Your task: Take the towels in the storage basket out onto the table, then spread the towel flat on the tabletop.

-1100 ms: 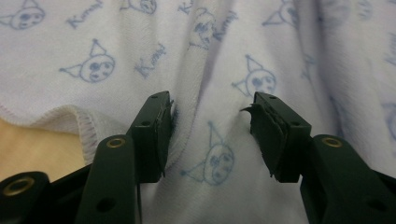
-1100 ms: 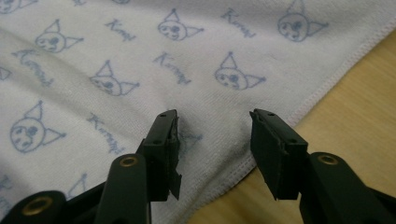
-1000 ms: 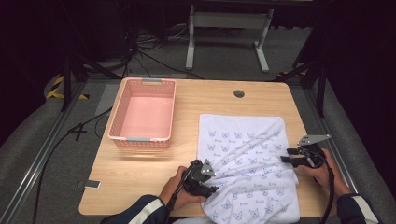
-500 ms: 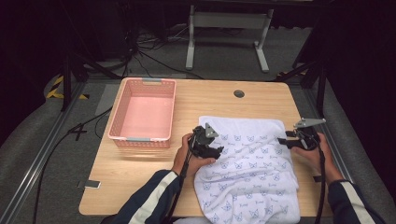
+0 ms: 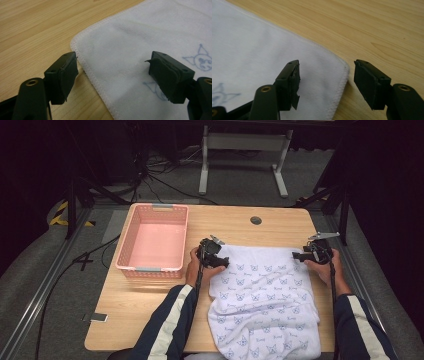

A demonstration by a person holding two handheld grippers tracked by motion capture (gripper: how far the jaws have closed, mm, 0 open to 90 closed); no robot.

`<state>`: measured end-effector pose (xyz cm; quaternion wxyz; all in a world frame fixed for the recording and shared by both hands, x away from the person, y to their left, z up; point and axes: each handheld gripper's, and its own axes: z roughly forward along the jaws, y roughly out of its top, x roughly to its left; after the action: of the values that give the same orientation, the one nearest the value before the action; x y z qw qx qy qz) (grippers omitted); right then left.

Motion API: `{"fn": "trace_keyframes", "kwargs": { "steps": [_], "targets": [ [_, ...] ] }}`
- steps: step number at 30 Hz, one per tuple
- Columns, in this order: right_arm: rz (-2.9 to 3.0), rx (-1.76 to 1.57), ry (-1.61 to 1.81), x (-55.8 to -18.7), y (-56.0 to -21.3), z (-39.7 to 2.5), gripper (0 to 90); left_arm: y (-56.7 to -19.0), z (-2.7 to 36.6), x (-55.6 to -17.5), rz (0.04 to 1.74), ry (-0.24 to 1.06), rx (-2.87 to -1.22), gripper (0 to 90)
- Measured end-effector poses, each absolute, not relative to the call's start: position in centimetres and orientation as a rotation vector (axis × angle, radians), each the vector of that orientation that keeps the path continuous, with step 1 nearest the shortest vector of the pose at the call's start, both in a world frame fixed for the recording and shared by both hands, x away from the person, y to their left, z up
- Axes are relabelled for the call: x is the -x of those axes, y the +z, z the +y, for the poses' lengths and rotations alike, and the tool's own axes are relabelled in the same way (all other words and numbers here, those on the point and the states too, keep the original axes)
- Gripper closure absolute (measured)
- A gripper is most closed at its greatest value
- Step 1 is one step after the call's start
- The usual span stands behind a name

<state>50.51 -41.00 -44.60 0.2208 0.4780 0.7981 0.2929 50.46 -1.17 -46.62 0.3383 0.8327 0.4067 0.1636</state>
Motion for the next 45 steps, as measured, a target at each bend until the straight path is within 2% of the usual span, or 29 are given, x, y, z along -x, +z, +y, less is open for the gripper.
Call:
{"fn": "trace_keyframes", "kwargs": {
  "steps": [2, 7, 10, 11, 12, 13, 14, 15, 16, 19, 21, 30, 37, 41, 45],
  "targets": [
    [2.203, -1.345, 0.820, -50.8, -45.0, -41.2, 37.2, -46.7, -1.1, -51.0, 1.064, 0.422, -2.150, 19.4],
    [2.194, -1.364, 0.874, -50.9, -45.3, -41.5, 38.6, -46.9, -0.8, -52.3, 1.132, 0.433, -2.114, 21.3],
    [2.226, -1.339, 0.894, -50.7, -45.1, -41.2, 55.1, -46.9, -0.5, -52.4, 1.110, 0.422, -2.111, 22.1],
    [2.239, -1.322, 0.902, -50.6, -45.1, -41.0, 62.0, -46.8, -0.4, -52.3, 1.090, 0.417, -2.115, 28.7],
    [2.239, -1.322, 0.902, -50.6, -45.1, -41.0, 62.0, -46.8, -0.4, -52.3, 1.090, 0.417, -2.115, 36.6],
    [2.248, -1.315, 0.904, -50.5, -45.1, -41.0, 65.0, -46.7, -0.4, -52.2, 1.067, 0.404, -2.118, 36.6],
    [2.263, -1.312, 0.905, -50.5, -45.0, -40.8, 71.2, -46.6, -0.4, -52.0, 1.057, 0.390, -2.121, 54.0],
    [2.263, -1.312, 0.905, -50.5, -45.0, -40.8, 71.2, -46.6, -0.4, -52.0, 1.057, 0.390, -2.121, 60.7],
    [2.268, -1.309, 0.909, -50.4, -45.0, -40.8, 73.1, -46.6, -0.5, -51.9, 1.050, 0.377, -2.120, 60.7],
    [2.301, -1.314, 0.920, -50.5, -44.9, -40.7, 81.5, -46.5, -0.3, -52.1, 1.031, 0.342, -2.126, 78.9],
    [2.315, -1.305, 0.918, -50.6, -44.8, -40.7, 83.8, -46.4, -0.4, -52.1, 1.022, 0.349, -2.137, 82.8],
    [2.286, -1.299, 0.924, -51.3, -44.6, -40.5, 85.6, -45.3, -1.9, -53.1, 1.055, 0.473, -2.167, 83.8],
    [2.223, -1.260, 1.006, -51.9, -42.5, -39.8, 85.6, -42.7, -2.0, -54.2, 1.041, 0.513, -2.112, 83.8],
    [2.233, -1.201, 1.036, -51.2, -41.5, -39.2, 85.6, -41.6, -2.5, -52.9, 0.985, 0.480, -2.099, 83.8],
    [2.276, -1.132, 1.084, -49.2, -40.7, -39.0, 85.7, -40.8, -2.8, -49.4, 0.855, 0.467, -2.119, 84.1]
  ]
}}
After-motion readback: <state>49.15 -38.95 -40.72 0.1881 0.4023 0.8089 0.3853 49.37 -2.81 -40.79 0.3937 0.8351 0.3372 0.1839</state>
